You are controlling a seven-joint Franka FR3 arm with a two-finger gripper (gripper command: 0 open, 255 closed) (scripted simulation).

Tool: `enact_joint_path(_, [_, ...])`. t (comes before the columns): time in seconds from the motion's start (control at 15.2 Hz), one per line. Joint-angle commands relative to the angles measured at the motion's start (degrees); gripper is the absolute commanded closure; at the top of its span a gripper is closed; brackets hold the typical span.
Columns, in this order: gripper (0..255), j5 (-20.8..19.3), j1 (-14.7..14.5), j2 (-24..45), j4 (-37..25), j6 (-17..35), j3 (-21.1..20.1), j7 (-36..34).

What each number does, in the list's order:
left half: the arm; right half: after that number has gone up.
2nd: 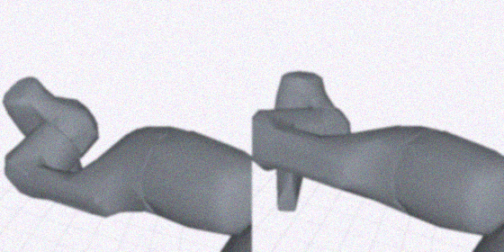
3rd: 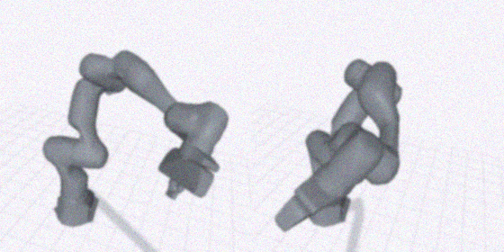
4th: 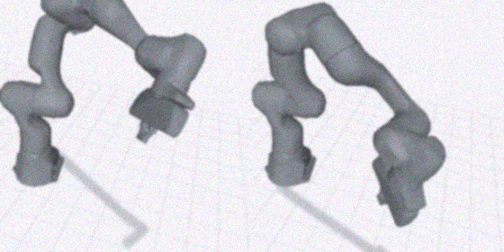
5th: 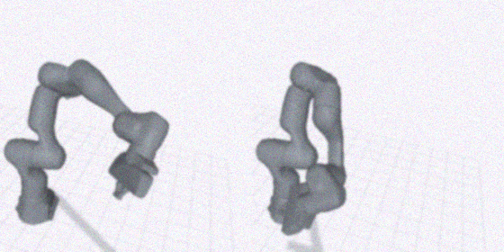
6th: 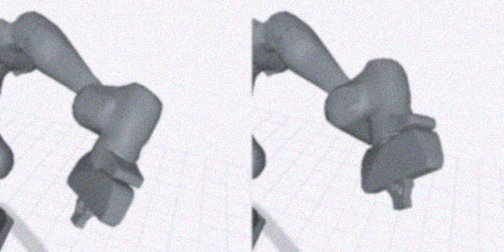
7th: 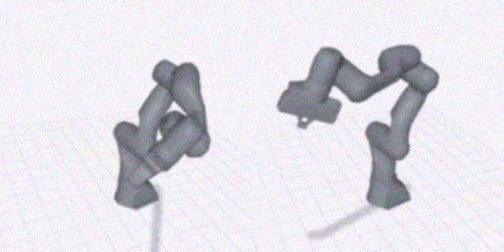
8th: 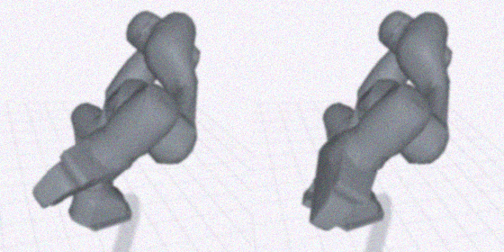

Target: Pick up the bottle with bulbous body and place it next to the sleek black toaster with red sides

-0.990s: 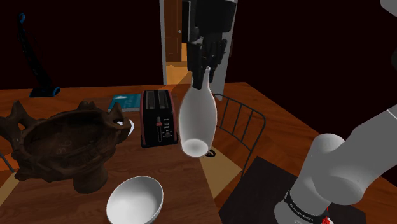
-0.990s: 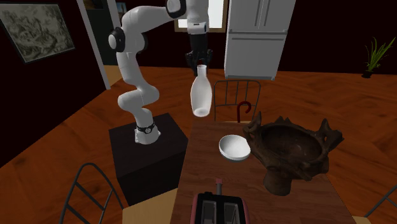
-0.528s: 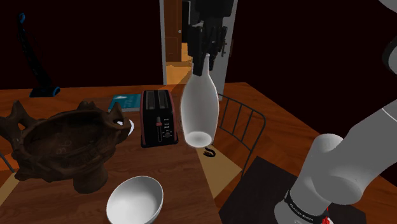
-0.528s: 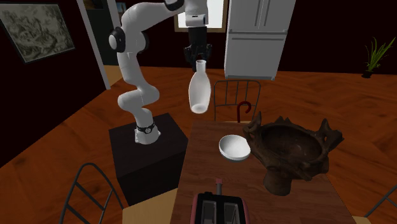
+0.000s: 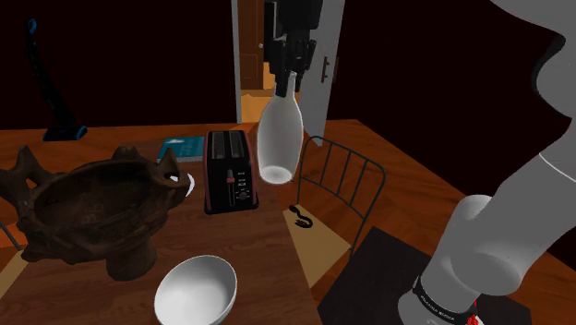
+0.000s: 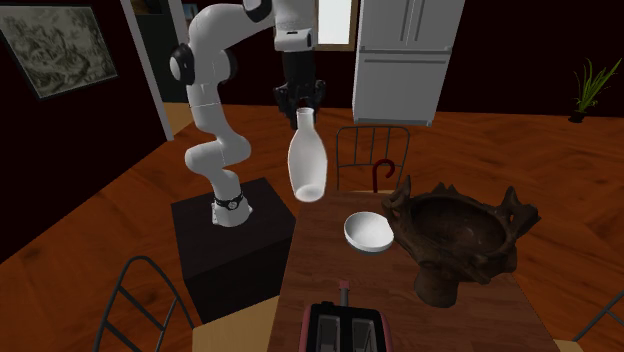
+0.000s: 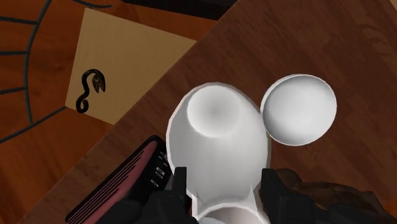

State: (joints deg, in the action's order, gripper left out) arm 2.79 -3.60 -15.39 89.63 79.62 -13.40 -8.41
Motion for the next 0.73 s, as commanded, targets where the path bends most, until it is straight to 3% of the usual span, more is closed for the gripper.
enact_joint_path(0.0, [255, -0.6, 0.8, 1.9, -1.4, 0.4, 1.3, 2.2])
enact_joint_path(0.66, [255, -2.6, 5.1, 15.5, -14.8, 0.3, 6.9, 12.4])
